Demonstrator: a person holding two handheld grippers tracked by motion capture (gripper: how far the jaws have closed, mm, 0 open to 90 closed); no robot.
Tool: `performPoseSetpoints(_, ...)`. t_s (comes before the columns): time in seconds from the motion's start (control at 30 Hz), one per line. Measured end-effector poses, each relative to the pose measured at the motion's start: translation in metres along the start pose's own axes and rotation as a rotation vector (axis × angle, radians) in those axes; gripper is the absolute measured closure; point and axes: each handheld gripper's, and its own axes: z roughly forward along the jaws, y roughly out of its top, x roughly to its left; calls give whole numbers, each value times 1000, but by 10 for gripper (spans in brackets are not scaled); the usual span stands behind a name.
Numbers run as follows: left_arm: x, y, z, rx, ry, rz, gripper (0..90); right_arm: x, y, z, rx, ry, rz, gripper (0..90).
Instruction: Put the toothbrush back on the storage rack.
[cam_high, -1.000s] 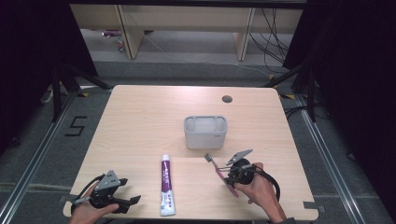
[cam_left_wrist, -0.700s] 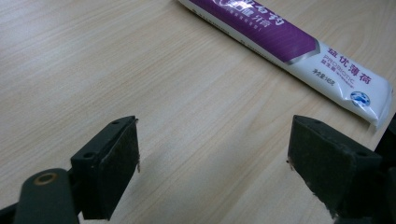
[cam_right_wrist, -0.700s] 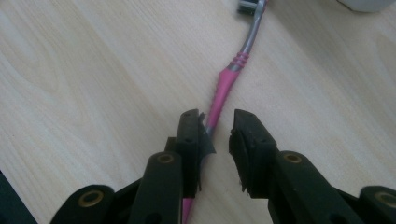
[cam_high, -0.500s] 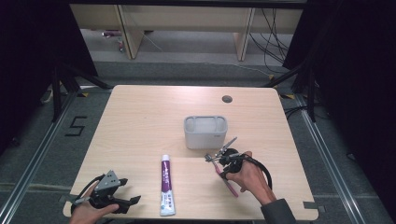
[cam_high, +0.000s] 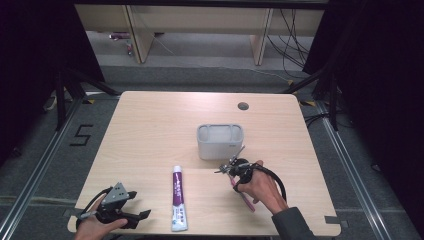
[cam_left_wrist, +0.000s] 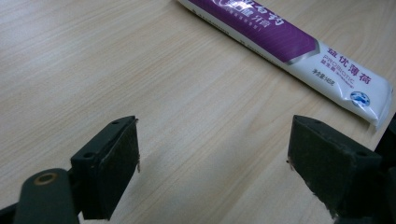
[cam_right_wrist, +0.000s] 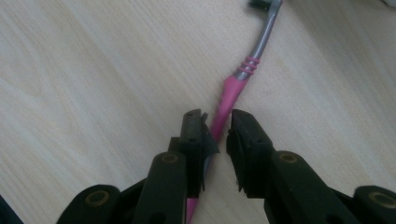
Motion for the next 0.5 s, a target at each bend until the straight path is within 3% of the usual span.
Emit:
performPoseSetpoints(0.2,1,0,-1,5,1,7,160,0,3,5,53,-25,6,770)
performPoseSetpoints(0.27,0,0,-1,4,2,1,160,-4,4,7,56,-30,-37,779)
performPoseSetpoints(0.47,0,0,-1,5,1,2,160,-1,10,11,126,-41,-19,793)
performPoseSetpoints(0.5,0,0,-1,5,1,1,161,0,10,12,130,-38,2,796)
